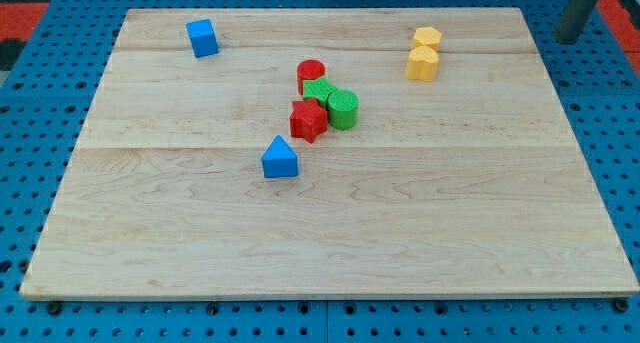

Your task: Slide the yellow heart towards the bottom right

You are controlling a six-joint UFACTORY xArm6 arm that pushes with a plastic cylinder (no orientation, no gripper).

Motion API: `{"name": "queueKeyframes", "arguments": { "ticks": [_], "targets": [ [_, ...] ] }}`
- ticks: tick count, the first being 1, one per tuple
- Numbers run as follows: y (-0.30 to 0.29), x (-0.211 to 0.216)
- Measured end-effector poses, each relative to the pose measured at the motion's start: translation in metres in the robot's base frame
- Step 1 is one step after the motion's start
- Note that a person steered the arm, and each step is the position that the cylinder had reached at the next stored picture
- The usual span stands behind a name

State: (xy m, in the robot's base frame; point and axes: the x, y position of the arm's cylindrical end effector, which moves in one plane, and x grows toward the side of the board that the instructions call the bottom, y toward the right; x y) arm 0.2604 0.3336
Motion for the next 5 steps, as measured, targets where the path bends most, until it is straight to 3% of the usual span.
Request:
{"name": "queueKeyframes", "arguments": {
  "ticks": [3,5],
  "targets": [
    [0.002,0.000],
    [-0.034,-0.016]
  ]
}}
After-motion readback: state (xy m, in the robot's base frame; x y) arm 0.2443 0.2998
